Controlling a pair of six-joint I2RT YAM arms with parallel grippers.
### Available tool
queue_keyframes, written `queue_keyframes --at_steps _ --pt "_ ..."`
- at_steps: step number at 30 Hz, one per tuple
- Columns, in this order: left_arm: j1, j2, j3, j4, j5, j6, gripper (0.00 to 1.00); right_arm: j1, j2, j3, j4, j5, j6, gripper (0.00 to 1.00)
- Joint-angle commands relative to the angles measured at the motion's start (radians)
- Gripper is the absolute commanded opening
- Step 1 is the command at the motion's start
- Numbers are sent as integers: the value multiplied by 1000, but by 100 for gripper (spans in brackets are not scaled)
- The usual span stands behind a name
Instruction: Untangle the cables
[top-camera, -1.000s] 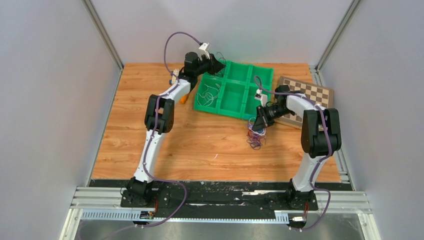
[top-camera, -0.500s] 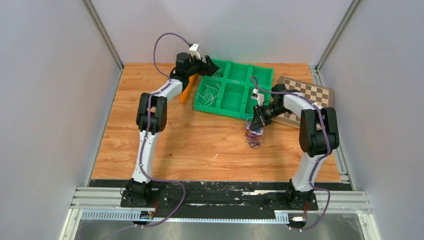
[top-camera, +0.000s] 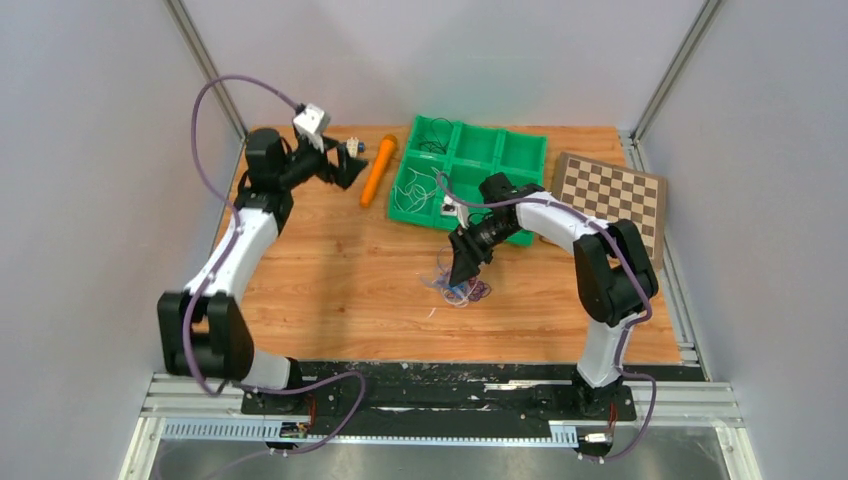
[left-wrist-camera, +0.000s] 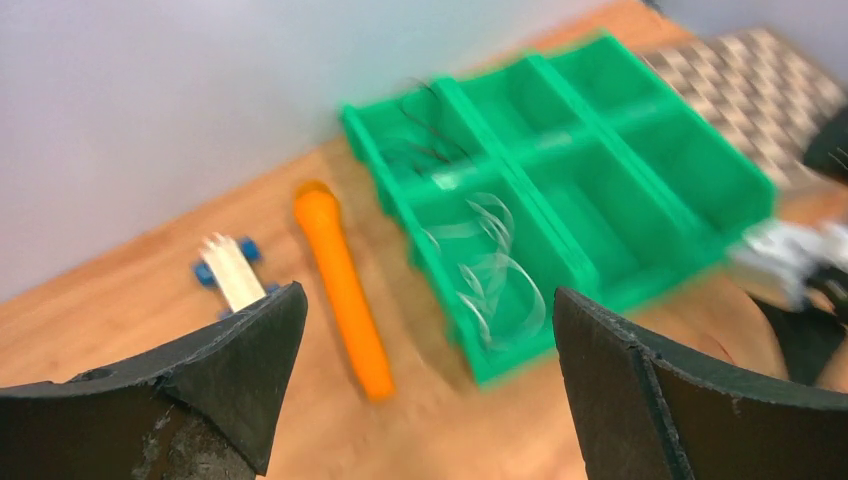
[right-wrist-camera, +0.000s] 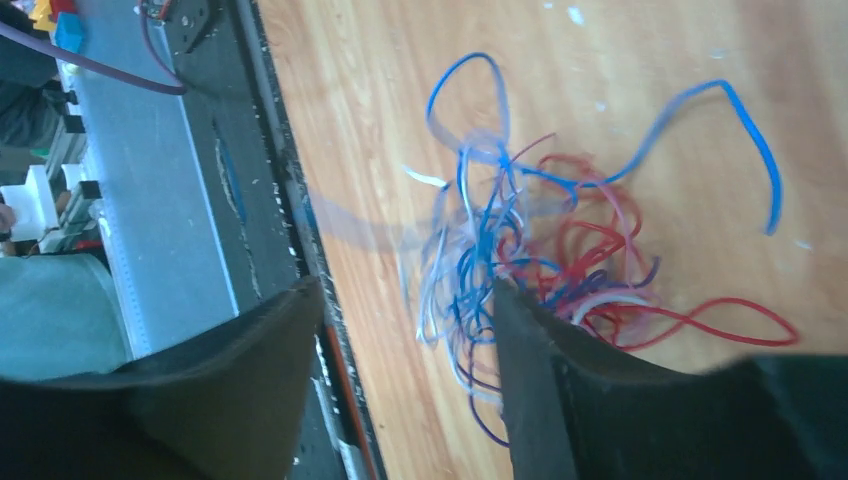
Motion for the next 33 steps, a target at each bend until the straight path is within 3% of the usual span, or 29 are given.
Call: queue_keyframes --at_steps 1,4,9,10,12,16,21,26,33 --pt "-27 -232 -266 -309 228 268 100 16 -61 6 -10 11 -11 71" --pt "-73 -376 -383 -417 319 275 100 -31 -134 -51 -29 49 -41 75" --pt "-293 -455 -557 -379 247 262 97 -50 -196 -139 -44 80 -89 68" --pt "-348 -438 -568 -343 239 259 95 -50 -197 -158 -29 80 -82 67" --pt "-407 -377 -576 -304 226 255 81 -46 -188 -180 25 98 -46 66" --pt "-448 -221 -521 -269 188 240 67 -37 -125 -158 109 135 31 65" --pt "-528 -129 -432 -314 158 360 61 -27 -52 -136 143 108 71 60" --pt "-620 -86 -416 -358 142 523 48 -18 -8 -147 158 73 87 53" --pt "-662 -29 -422 -377 72 604 51 -12 19 -156 185 72 98 47"
